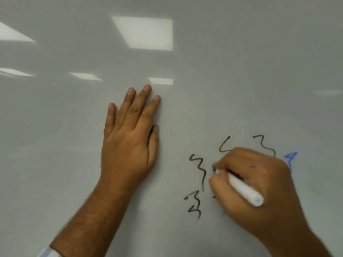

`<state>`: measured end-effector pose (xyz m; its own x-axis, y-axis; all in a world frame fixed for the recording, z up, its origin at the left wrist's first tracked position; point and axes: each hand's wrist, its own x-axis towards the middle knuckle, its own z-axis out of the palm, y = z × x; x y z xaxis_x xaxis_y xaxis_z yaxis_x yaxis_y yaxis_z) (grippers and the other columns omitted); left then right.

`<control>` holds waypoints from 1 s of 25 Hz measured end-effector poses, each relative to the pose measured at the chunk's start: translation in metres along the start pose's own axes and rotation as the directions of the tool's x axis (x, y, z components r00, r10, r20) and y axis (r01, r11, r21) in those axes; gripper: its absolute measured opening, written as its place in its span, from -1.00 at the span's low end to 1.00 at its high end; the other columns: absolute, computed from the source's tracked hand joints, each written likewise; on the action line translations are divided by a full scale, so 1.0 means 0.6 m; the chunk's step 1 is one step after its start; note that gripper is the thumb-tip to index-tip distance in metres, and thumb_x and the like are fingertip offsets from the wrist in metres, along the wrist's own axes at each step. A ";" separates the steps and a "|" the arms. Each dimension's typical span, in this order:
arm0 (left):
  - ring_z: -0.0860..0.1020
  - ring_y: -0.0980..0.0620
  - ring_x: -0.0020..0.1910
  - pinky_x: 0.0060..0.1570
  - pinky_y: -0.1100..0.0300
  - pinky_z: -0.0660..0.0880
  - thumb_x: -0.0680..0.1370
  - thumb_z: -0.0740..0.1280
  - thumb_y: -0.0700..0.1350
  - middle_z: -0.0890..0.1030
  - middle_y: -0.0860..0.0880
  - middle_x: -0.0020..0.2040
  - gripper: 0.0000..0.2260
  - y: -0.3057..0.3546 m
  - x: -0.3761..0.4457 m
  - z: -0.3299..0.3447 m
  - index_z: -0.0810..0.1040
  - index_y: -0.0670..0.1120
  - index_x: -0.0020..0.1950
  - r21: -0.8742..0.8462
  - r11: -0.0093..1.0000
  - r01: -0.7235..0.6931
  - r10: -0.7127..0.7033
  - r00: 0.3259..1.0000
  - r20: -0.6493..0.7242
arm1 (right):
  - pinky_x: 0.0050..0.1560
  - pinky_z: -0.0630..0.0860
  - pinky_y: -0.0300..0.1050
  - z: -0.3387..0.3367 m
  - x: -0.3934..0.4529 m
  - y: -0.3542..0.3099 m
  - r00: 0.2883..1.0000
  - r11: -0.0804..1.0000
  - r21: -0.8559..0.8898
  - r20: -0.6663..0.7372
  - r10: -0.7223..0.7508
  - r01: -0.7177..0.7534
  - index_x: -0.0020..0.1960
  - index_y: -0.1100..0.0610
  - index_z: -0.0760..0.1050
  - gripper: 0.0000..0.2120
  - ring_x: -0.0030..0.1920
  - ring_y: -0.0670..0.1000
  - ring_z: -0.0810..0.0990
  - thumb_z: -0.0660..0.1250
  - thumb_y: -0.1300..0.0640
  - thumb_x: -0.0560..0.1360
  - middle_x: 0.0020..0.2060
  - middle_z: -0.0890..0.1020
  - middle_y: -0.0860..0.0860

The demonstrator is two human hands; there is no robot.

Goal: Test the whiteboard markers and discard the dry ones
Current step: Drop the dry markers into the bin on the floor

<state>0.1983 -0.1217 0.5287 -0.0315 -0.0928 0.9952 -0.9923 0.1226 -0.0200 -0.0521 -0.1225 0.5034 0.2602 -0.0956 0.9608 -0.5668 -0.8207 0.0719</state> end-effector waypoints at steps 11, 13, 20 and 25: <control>0.00 0.01 0.72 0.68 -0.15 -0.04 0.72 0.14 -0.01 0.13 0.02 0.72 -0.47 -0.002 -0.022 0.004 0.18 0.01 0.71 0.027 0.999 0.020 -0.021 1.000 0.013 | -0.26 0.62 -0.05 0.078 0.010 -0.063 0.996 0.995 0.098 -0.083 0.044 -0.036 0.05 0.17 0.74 -0.71 -0.33 0.04 0.61 0.27 0.10 0.53 -0.29 0.64 0.02; 0.01 0.00 0.72 0.68 -0.14 -0.04 0.71 0.14 -0.03 0.13 0.01 0.72 -0.46 -0.002 -0.037 0.003 0.18 0.00 0.71 0.030 0.999 0.034 -0.035 0.999 0.008 | -0.34 0.58 -0.07 0.072 -0.005 -0.067 0.998 0.997 0.074 -0.056 0.038 -0.034 -0.06 0.14 0.72 -0.75 -0.40 0.03 0.56 0.27 0.11 0.50 -0.35 0.60 0.00; 0.07 -0.05 0.71 0.67 -0.19 0.03 0.70 0.20 -0.06 0.17 -0.04 0.71 -0.46 -0.003 -0.119 0.005 0.22 -0.05 0.69 0.048 0.998 0.044 -0.045 0.999 0.009 | -0.28 0.61 -0.09 0.070 -0.120 -0.035 0.999 0.999 0.041 -0.028 -0.024 0.025 -0.11 0.22 0.74 -0.79 -0.36 0.05 0.64 0.33 0.21 0.47 -0.31 0.68 0.03; 0.06 -0.09 0.71 0.66 -0.20 0.01 0.70 0.17 -0.06 0.15 -0.08 0.71 -0.46 0.013 -0.177 0.015 0.22 -0.10 0.69 0.034 0.995 0.098 -0.098 0.995 0.007 | -0.12 0.60 -0.20 0.048 -0.181 -0.008 0.976 0.988 0.057 -0.155 0.152 -0.145 0.01 0.29 0.74 -0.75 -0.26 0.05 0.69 0.31 0.20 0.55 -0.20 0.72 0.06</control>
<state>0.1928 -0.1201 0.4221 0.0656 -0.1114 0.9916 -0.9941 0.0791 0.0746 -0.0551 -0.1244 0.3908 0.0464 -0.1306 0.9903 -0.5529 -0.8291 -0.0834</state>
